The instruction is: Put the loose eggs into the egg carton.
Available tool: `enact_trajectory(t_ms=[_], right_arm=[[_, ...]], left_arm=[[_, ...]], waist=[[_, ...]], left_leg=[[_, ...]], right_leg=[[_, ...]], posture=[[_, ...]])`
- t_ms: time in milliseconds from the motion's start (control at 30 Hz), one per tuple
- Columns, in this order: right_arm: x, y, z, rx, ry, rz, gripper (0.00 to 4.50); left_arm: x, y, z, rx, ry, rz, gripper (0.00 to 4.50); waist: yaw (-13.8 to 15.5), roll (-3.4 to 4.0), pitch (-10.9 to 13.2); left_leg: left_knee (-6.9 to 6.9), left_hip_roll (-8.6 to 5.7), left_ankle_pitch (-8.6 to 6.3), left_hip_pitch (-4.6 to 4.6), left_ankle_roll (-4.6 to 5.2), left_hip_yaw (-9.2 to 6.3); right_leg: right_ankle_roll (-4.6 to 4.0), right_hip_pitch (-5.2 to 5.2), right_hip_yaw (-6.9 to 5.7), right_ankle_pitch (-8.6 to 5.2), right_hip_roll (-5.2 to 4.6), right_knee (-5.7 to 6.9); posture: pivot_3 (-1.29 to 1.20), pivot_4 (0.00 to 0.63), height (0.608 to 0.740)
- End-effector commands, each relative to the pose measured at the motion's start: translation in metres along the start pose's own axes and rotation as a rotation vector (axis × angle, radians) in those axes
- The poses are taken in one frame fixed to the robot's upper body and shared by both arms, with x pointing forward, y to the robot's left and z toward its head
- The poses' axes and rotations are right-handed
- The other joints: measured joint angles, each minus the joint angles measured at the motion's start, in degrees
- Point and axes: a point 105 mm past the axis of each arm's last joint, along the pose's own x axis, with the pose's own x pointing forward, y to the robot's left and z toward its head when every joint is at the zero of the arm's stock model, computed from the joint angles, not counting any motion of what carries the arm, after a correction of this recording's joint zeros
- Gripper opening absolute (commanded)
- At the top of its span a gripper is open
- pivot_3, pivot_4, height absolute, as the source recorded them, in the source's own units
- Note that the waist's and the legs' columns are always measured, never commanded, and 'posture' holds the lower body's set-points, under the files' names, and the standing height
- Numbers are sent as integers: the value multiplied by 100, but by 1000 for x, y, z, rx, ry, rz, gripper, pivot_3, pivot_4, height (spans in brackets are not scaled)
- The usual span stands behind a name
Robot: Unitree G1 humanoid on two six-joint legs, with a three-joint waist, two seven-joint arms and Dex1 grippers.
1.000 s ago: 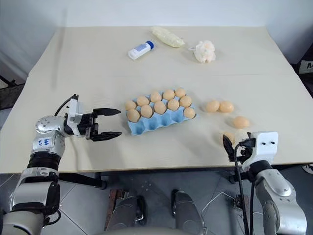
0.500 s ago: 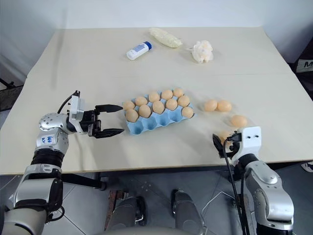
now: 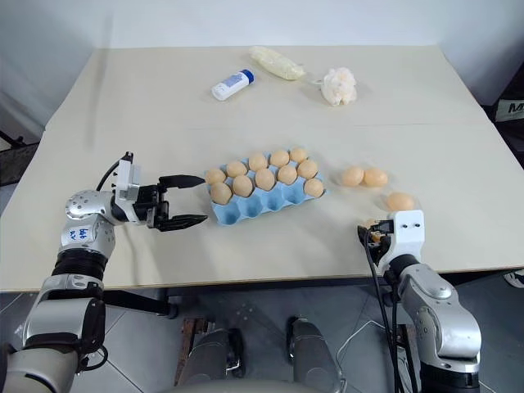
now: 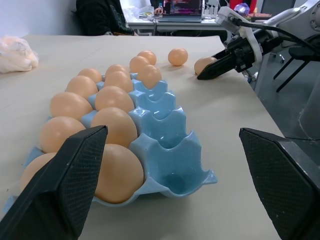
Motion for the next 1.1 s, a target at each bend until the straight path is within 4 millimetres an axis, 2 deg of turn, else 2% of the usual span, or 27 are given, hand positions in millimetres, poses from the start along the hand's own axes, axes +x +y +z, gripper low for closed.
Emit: enact_trajectory(t_ms=[33,133,267,500,667,800,933,1100], right_arm=[[-4,1,15,-14,-48,4,1614],[-6,3,25,-26,-77,14,1614],[-10,15,57,-70,-169,81,1614],[5,65,94,-155,-238,329,1614],[25,97,104,-196,-245,458,1614],[46,122,104,-228,-245,536,1614],[58,128,100,-230,-239,558,1614],[65,136,93,-236,-234,589,1614]], left_arm=[[-3,-3,12,43,-27,-43,4500],[-4,-3,12,43,-34,-40,4500],[-6,-4,13,44,-41,-31,4500],[-6,-1,14,57,-59,6,4500],[-8,0,15,55,-74,45,4500],[-11,-4,14,63,-74,64,4500],[-11,-7,15,71,-83,77,4500],[-13,-12,2,25,-2,85,4500]], waist=[[0,0,0],[1,0,0],[-10,0,0],[-14,0,0],[-12,0,0],[-24,0,0],[-5,0,0],[-6,0,0]], left_leg=[[0,0,0,0,0,0],[0,0,0,0,0,0],[0,0,0,0,0,2],[-1,3,2,1,0,-1],[-2,1,2,-2,0,0],[0,3,2,-2,1,1],[-2,6,2,-2,-1,0],[0,4,1,-5,-1,2]], right_leg=[[0,0,0,0,0,0],[0,0,0,0,0,0],[0,-1,3,0,0,1],[-4,-1,1,-2,1,2],[-4,-3,-2,-2,1,2],[-3,-4,-1,-2,-1,5],[-7,-6,-4,-4,-2,9],[-3,-7,-4,-2,-11,10]], posture=[[0,150,740],[0,150,740],[0,150,740],[0,150,740],[0,150,740],[0,150,740],[0,150,740],[0,150,740]])
